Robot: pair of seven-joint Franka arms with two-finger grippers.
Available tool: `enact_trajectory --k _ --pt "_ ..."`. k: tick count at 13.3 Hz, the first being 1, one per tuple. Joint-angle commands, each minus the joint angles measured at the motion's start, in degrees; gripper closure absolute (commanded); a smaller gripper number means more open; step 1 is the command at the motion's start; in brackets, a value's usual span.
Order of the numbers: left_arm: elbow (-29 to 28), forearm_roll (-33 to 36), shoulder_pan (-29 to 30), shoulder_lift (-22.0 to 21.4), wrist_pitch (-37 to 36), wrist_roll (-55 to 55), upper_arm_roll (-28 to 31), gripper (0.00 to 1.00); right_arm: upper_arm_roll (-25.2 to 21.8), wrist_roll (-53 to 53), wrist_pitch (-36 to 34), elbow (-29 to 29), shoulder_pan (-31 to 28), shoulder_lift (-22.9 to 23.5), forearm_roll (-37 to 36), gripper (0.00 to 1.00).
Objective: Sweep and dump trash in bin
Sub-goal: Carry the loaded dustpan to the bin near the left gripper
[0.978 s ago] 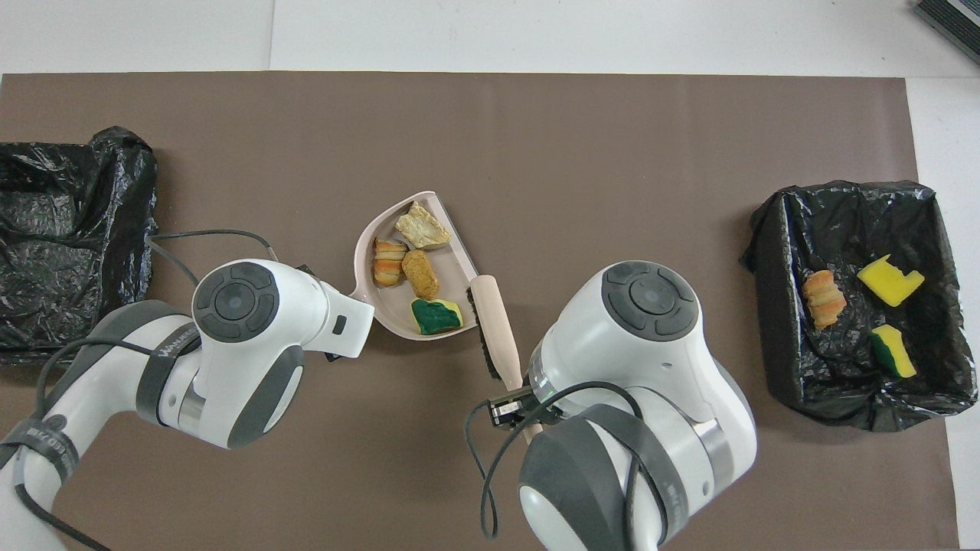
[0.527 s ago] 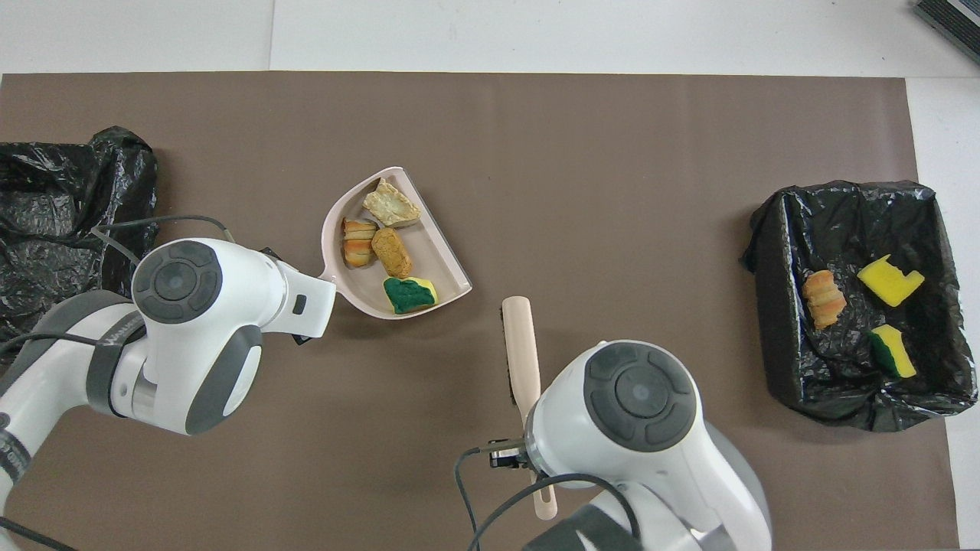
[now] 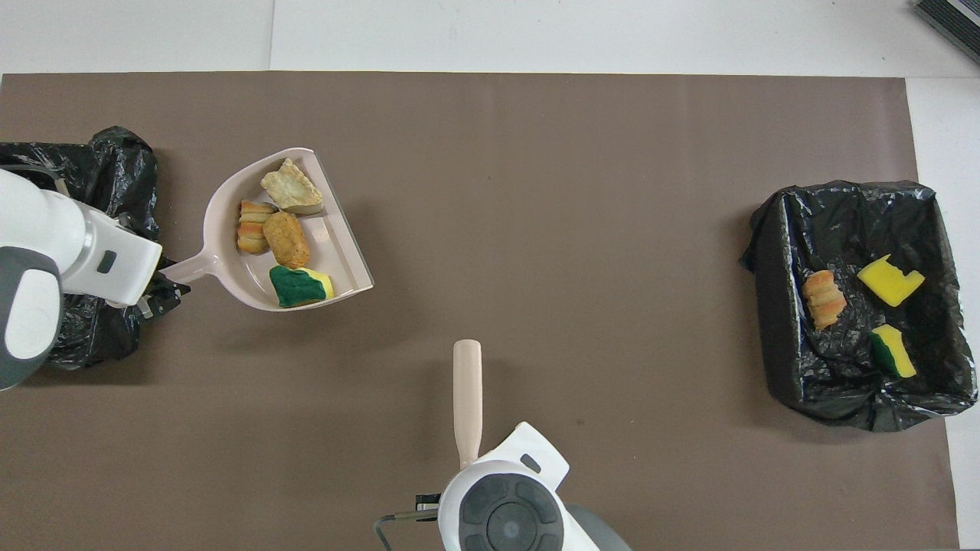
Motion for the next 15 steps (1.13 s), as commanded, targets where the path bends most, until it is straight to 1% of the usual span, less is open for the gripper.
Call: enact_trajectory --k 1,3,5,6,7,8,9,10,12,13,15 --pt "7.29 -2.2 5.67 3.72 -2.64 7.63 -0.57 1.0 -0.06 4.59 4.46 -2.05 3.72 0.85 -2.93 1.0" --pt "14.58 -2.2 9.1 7.41 -5.45 10.9 -0.48 1.0 -0.06 9.06 6.84 -2.14 6.7 3.83 -6.61 1.0" --pt "20.57 -1.94 13.4 10.84 -7.64 15.28 -0.48 1.0 -0.06 14.34 11.75 -1.97 9.7 8.4 -10.14 1.0" --pt "22.43 -1.94 15.25 11.64 -8.09 18.18 -0.48 1.0 -0.06 15.41 13.43 -1.88 10.75 9.99 -10.93 1.0" --pt "23.4 -1.76 17.62 12.34 -8.01 21.69 -0.48 1.0 -0.15 15.77 13.88 -1.79 11.11 10.61 -11.2 1.0" --pt "23.76 -1.32 19.73 12.61 -7.4 25.03 -0.39 1.0 -0.24 15.51 12.58 -1.09 11.12 10.62 -12.34 1.0" --pt "24.28 -0.19 21.49 12.88 -6.87 27.76 -0.3 1.0 -0.15 15.42 9.52 0.31 10.94 10.97 -14.44 0.65" --pt "25.25 1.91 22.99 13.14 -6.25 29.09 -0.3 1.0 -0.15 15.16 6.45 1.97 10.59 11.32 -15.5 0.01" --pt "25.87 2.89 25.8 13.93 -4.94 30.33 -0.3 1.0 -0.5 14.63 4.14 4.0 9.63 10.45 -15.51 0.0" --pt "26.13 3.59 27.12 14.02 -3.89 33.12 -0.3 1.0 -0.24 13.41 2.3 5.14 7.71 9.4 -15.51 0.0" --pt "26.14 5.0 28.97 14.19 -0.64 34.2 -0.22 1.0 -0.5 3.7 -6.02 9.17 4.1 7.38 -15.25 0.0"
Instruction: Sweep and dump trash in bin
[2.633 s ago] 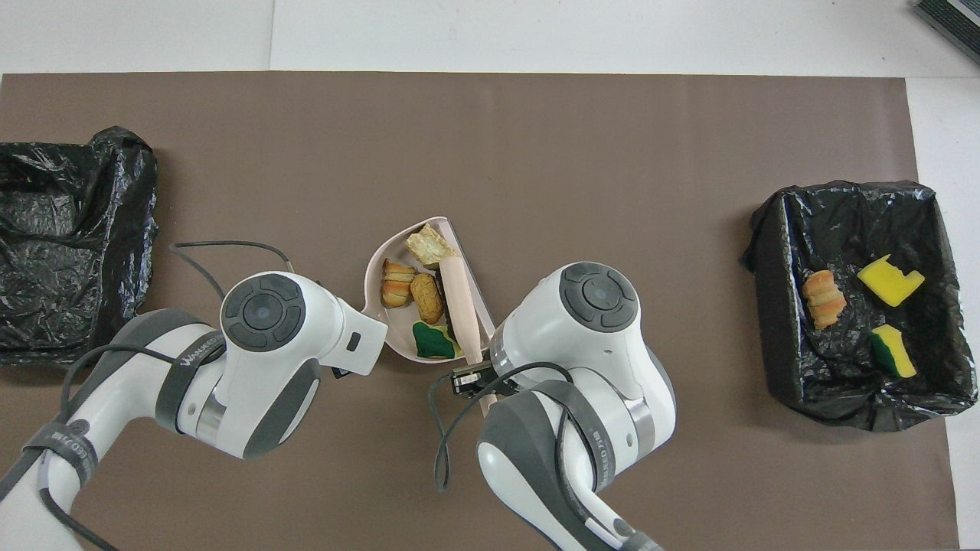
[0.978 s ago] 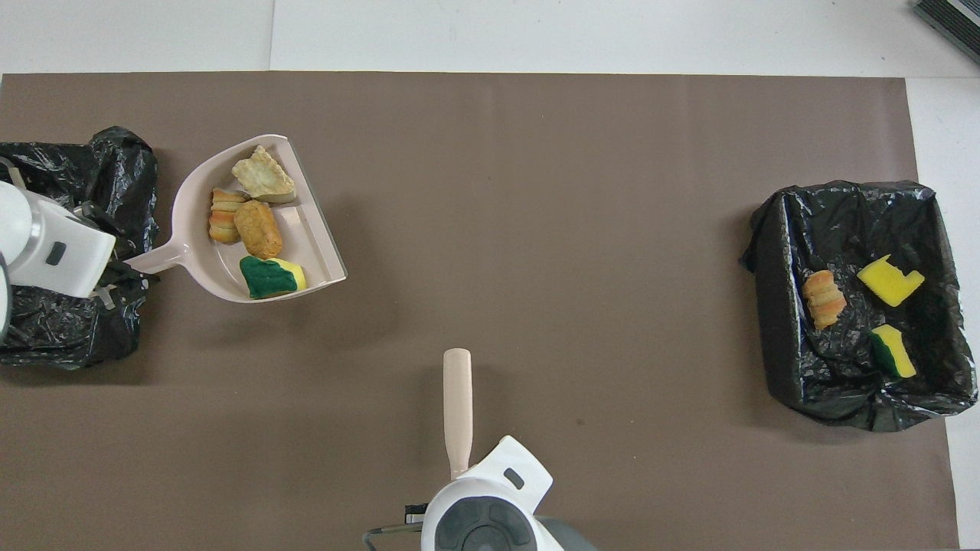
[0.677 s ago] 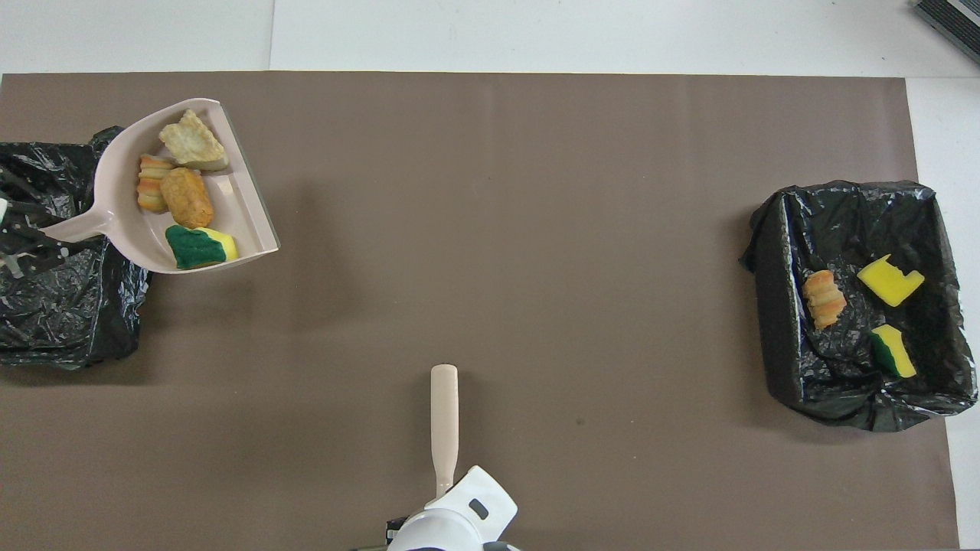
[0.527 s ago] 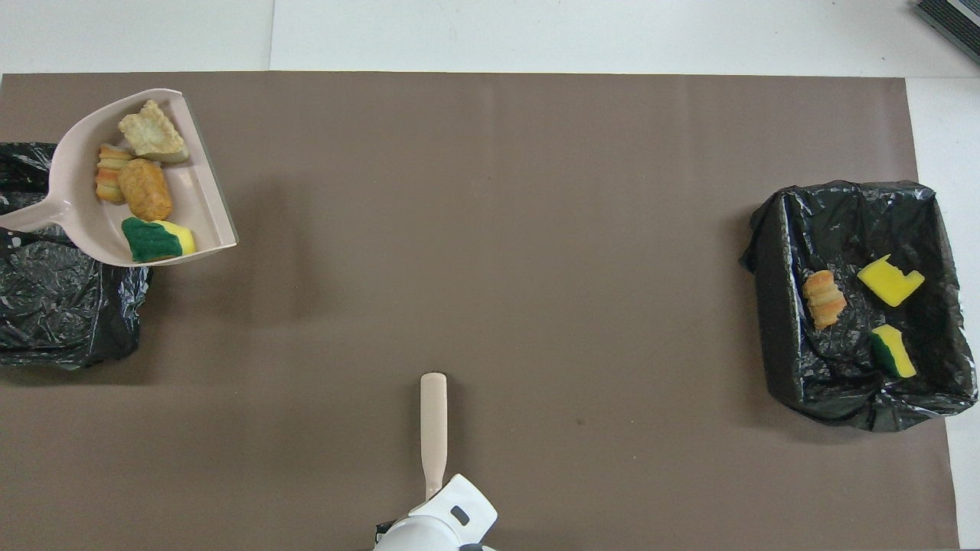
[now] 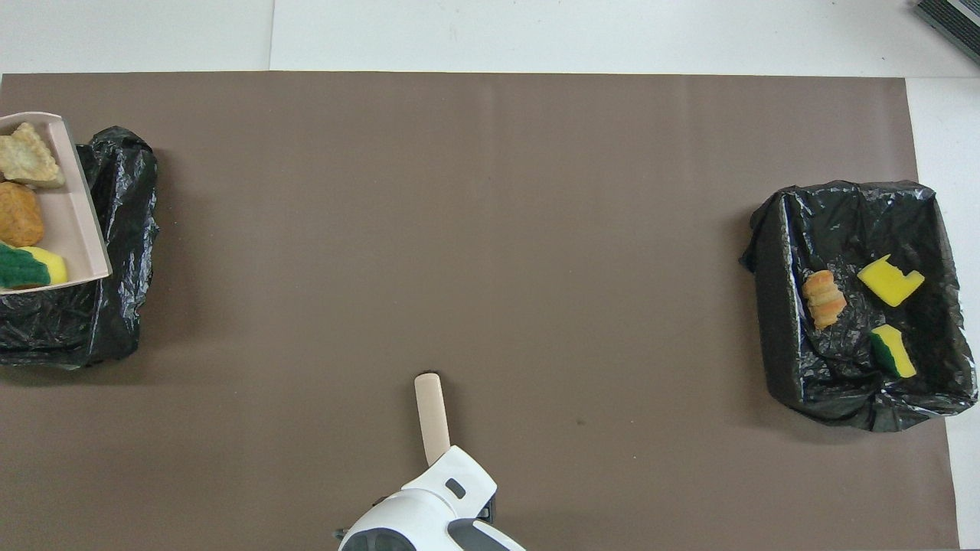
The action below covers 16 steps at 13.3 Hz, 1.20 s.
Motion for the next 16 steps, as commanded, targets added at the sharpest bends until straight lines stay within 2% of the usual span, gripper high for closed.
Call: enact_trajectory --k 1,4,7,8,12,16 --pt "1.99 3.14 1.65 1.35 2.63 1.48 -0.53 1.0 0.15 -11.14 -9.98 5.02 -5.77 -2.89 -0.2 0.0" --pt "1.56 16.47 1.03 1.53 7.46 1.31 -0.53 1.0 0.06 -22.04 -18.77 11.25 -12.72 -4.04 -0.37 0.0" --pt "0.94 20.81 0.94 1.09 5.89 1.04 -0.27 1.0 -0.11 -34.79 -23.72 16.19 -21.06 -4.21 0.06 0.0" --pt "0.94 24.22 0.68 1.17 6.15 0.52 -0.26 1.0 -0.11 -39.09 -25.12 18.03 -24.13 -4.21 0.15 0.0" --pt "0.5 32.93 -3.62 1.0 5.88 -7.64 -0.26 1.0 -0.29 -49.74 -25.75 21.38 -35.13 -4.13 0.41 0.0" --pt "-1.43 44.36 -6.0 0.82 6.32 -10.29 -0.44 1.0 -1.43 -54.59 -26.71 21.82 -41.38 -4.13 -0.38 0.0"
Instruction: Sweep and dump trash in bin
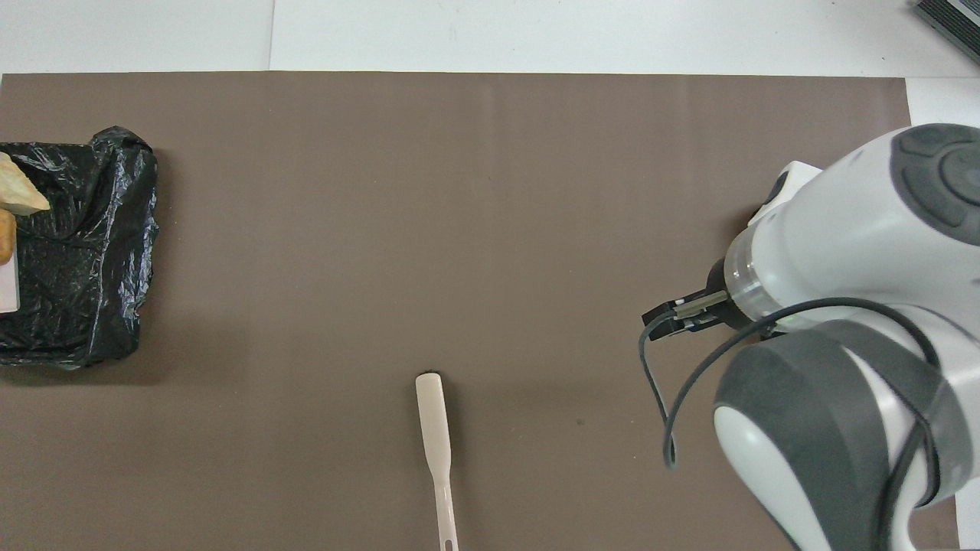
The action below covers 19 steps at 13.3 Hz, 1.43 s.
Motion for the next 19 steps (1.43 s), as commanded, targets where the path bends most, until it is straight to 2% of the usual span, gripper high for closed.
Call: enact_trajectory --k 1,2,5,7,10,12,15,17,19 --pt "-0.87 4.84 -1.9 -0.28 -0.41 -2.43 0.57 1.0 -0.17 -3.04 -2.33 3.16 -2.7 0.58 -0.94 0.0" --pt "-1.39 5.72 -1.99 -0.36 -0.58 -2.87 0.57 1.0 -0.52 -3.57 -3.29 4.91 -3.84 0.75 -0.94 0.0" --pt "-1.23 12.91 -3.74 -0.72 -1.46 -3.4 0.57 1.0 -1.14 -3.57 -3.38 5.11 -5.77 1.01 -0.77 0.0" --pt "-0.7 15.2 -4.54 -0.72 -1.99 -3.84 0.66 1.0 -1.23 -3.57 -3.12 5.11 -7.79 1.19 -0.85 0.0" --pt "1.85 13.48 -5.24 -2.03 -3.66 -3.31 -0.04 1.0 -1.66 -3.66 -2.07 5.11 -10.27 1.45 -2.79 0.0" --pt "1.94 4.99 -5.16 -4.39 -4.36 -2.96 -0.48 1.0 -8.14 -6.1 -0.14 5.11 -7.12 1.45 -2.7 0.0" --pt "3.87 -12.49 -5.16 -6.15 -8.22 -4.09 -0.48 1.0 -20.35 -9.2 0.92 5.11 0.78 1.37 -1.39 0.0" --pt "2.48 -22.97 -5.07 -8.35 -9.02 -8.91 -0.13 1.0 -22.41 -7.63 0.05 5.11 3.18 0.67 -0.94 0.0" --pt "1.33 -26.42 -6.72 -9.41 -13.13 -12.17 -0.57 1.0 -21.8 -3.33 -2.75 5.28 3.18 0.23 -0.24 0.0"
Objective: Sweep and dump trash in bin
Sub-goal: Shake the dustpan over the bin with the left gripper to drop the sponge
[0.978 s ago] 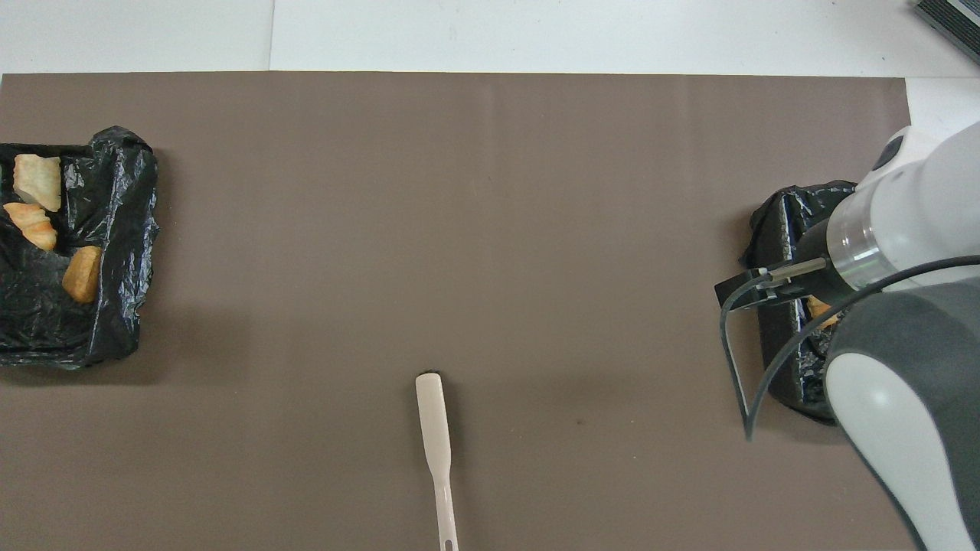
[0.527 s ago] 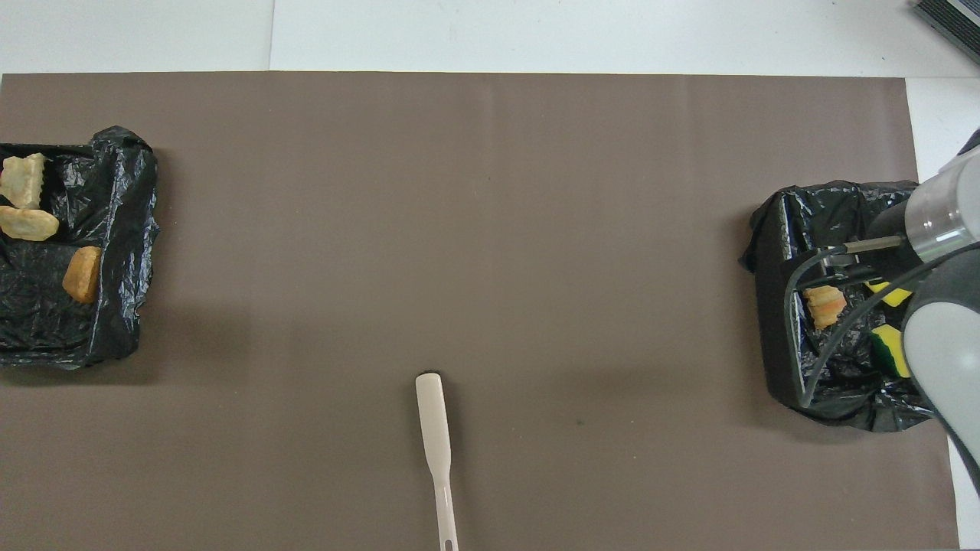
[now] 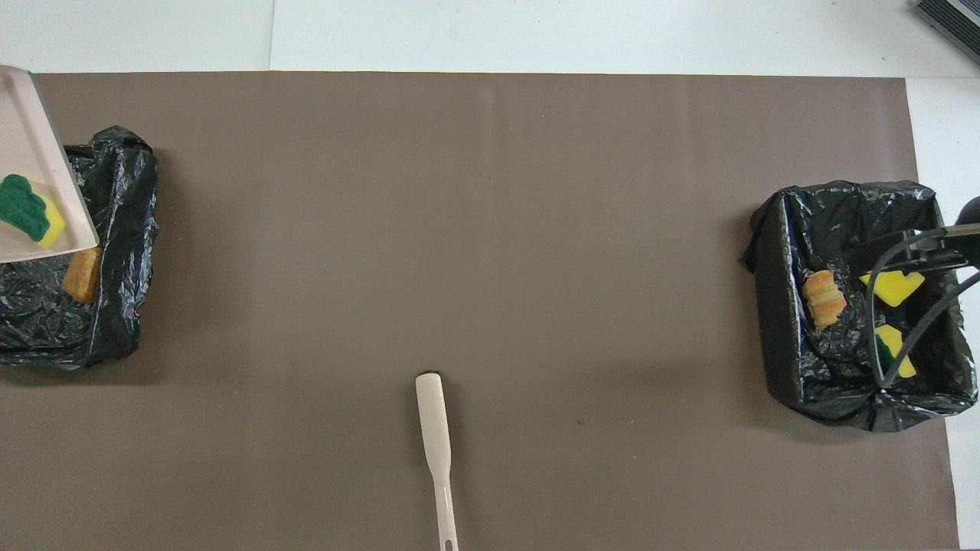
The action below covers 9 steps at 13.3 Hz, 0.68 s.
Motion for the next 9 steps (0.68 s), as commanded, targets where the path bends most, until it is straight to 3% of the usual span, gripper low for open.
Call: enact_trajectory --k 1,5,9 --pt "-1.62 -4.11 -4.03 -1.95 -6.23 -8.86 0.07 1.0 0.26 3.66 -4.65 1.74 0.35 -0.83 1.07 0.0" --pt "-11.18 -10.34 -13.88 -8.09 -9.07 -33.9 -0.1 1.0 1.4 3.76 -4.59 4.3 -2.02 -1.28 2.82 0.0" --pt "-15.6 -16.68 -21.89 -8.64 -7.05 -56.87 -0.19 1.0 1.31 3.59 -4.41 4.04 -1.67 -1.63 2.82 0.0"
